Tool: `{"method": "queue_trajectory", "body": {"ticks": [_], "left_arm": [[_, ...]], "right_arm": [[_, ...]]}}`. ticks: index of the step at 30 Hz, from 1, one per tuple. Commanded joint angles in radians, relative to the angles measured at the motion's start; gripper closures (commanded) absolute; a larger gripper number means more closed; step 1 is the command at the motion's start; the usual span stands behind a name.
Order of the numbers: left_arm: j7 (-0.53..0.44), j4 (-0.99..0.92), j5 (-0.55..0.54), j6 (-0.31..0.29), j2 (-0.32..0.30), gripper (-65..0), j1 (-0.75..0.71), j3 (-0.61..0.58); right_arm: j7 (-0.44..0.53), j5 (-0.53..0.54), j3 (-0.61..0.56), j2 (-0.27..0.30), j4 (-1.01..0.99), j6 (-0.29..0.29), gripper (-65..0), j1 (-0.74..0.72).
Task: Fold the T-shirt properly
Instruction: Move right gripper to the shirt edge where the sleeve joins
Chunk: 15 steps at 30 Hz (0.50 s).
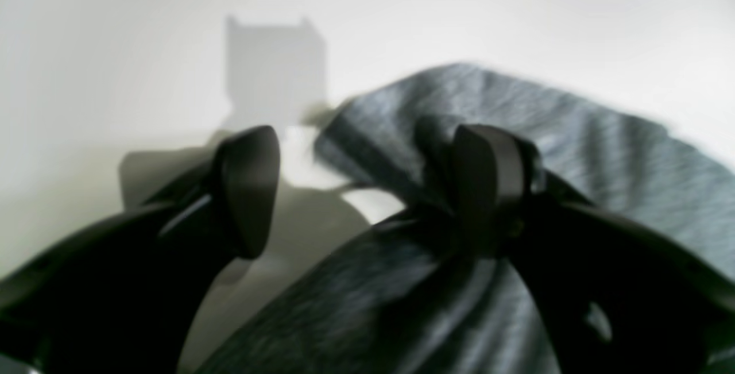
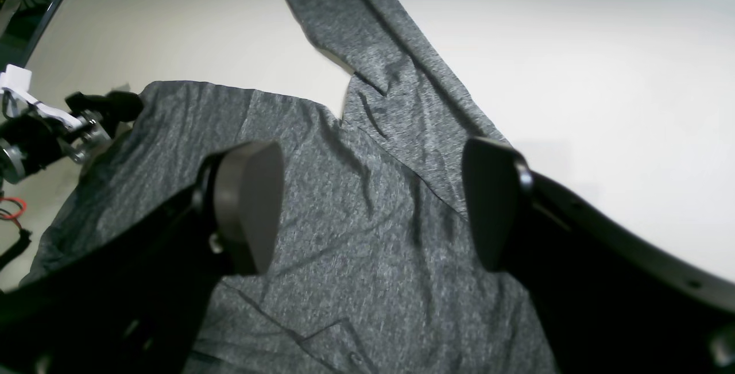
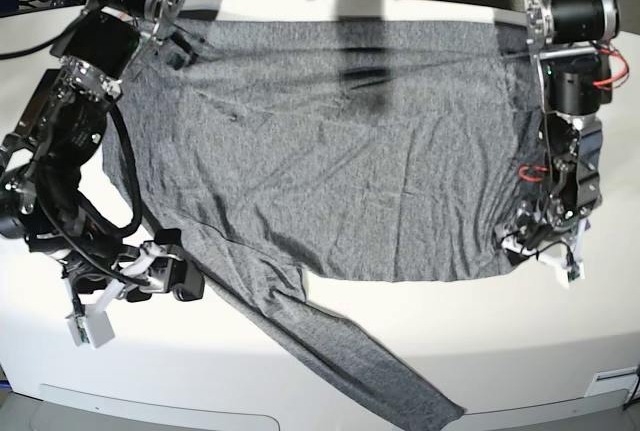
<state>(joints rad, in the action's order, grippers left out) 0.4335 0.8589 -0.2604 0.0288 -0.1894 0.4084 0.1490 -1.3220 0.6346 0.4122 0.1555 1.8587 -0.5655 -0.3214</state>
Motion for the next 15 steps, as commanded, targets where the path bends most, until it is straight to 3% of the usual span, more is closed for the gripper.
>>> {"method": "queue_trajectory", "body": {"ticks": [1, 3, 6, 12, 15], "left_arm": [[-0.024, 0.018, -0.001, 0.006, -0.004, -44.2, 0.015, 0.0], [-0.042, 0.018, 0.0, 0.007, -0.004, -41.5, -0.008, 0.0], [-0.085, 0.018, 0.003, 0.012, -0.011, -32.5, -0.035, 0.0], [-0.098, 0.018, 0.003, 0.011, -0.013, 0.0, -0.042, 0.0], [-0.099, 0.018, 0.003, 0.009, -0.013, 0.0, -0.037, 0.0]], "right_arm": [[0.021, 0.021, 0.001, 0.008, 0.015, -0.004, -47.5, -0.024], [0.021, 0.024, 0.001, 0.008, 0.015, -0.004, -47.5, -0.024], [0.021, 0.024, 0.001, 0.008, 0.015, -0.004, -47.5, -0.024], [0.021, 0.024, 0.001, 0.008, 0.015, -0.004, -47.5, -0.024], [0.021, 0.005, 0.001, 0.008, 0.015, -0.004, -47.5, -0.024]]}}
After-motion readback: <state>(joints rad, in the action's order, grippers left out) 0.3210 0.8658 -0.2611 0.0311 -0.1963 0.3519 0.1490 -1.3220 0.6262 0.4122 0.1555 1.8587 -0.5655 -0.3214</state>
